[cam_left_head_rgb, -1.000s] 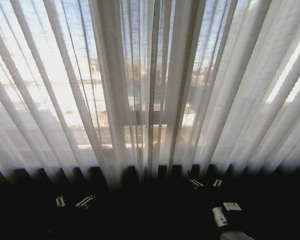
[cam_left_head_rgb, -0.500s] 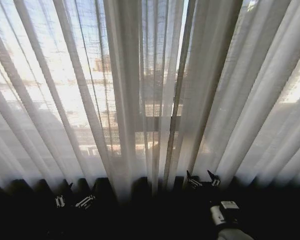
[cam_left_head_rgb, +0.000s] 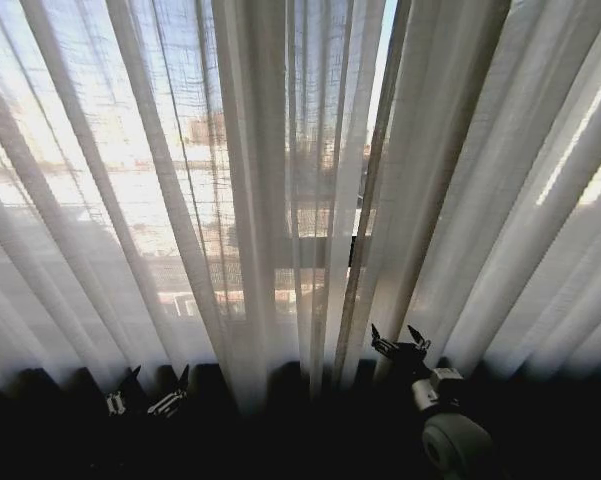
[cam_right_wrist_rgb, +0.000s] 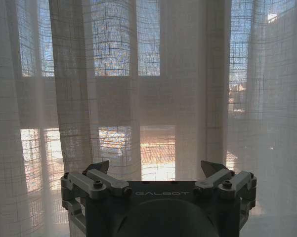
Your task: Open the curtains by pulling them apart, changing their state from closed to fully open.
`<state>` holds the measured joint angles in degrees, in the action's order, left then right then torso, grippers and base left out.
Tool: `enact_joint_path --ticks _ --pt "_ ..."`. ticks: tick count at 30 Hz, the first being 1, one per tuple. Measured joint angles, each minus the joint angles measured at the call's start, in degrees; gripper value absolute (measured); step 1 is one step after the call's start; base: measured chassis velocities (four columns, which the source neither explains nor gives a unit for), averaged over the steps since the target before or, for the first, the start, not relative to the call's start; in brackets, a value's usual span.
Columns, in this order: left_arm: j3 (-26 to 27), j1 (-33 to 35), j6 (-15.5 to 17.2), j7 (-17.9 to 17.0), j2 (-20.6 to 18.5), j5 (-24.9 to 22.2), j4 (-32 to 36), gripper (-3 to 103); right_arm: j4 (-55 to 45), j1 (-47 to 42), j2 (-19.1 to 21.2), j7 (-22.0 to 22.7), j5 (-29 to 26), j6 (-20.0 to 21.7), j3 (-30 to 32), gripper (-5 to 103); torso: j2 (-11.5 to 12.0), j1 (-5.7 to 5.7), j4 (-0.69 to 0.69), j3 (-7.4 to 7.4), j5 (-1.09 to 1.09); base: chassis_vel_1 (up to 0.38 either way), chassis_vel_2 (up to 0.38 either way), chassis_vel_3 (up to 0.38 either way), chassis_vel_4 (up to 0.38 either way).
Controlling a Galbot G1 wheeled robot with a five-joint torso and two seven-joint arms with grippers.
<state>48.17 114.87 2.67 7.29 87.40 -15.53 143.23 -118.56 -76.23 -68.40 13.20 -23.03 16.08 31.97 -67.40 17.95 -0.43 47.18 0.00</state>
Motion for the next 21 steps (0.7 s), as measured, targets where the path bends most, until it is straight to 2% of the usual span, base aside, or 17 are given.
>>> enact_joint_path --ticks 8,10,20,21 --pt "0.2 0.1 0.2 -0.1 0.6 0.3 0.0 100 11.2 11.6 0.5 1.5 -1.4 0.0 -2.7 100 0.0 0.05 0.02 0.02 0.02 0.000 0.000 0.000 0.000" --pt "0.2 -0.2 0.6 -0.1 0.5 0.7 0.0 100 14.2 14.7 0.9 2.2 -1.4 0.0 -2.9 100 0.0 0.05 -0.02 0.01 0.02 0.000 0.000 0.000 0.000" --pt "-0.3 -0.9 2.1 -0.2 0.6 0.7 0.0 100 20.6 21.4 1.6 3.3 -3.0 0.0 -5.0 101 0.0 0.04 -0.01 0.01 0.01 0.000 0.000 0.000 0.000" --pt "-0.4 -0.9 2.2 -0.2 0.7 0.7 0.0 100 20.7 21.4 1.8 3.4 -3.4 -0.1 -5.1 97 0.0 0.04 -0.01 0.01 0.01 0.000 0.000 0.000 0.000"
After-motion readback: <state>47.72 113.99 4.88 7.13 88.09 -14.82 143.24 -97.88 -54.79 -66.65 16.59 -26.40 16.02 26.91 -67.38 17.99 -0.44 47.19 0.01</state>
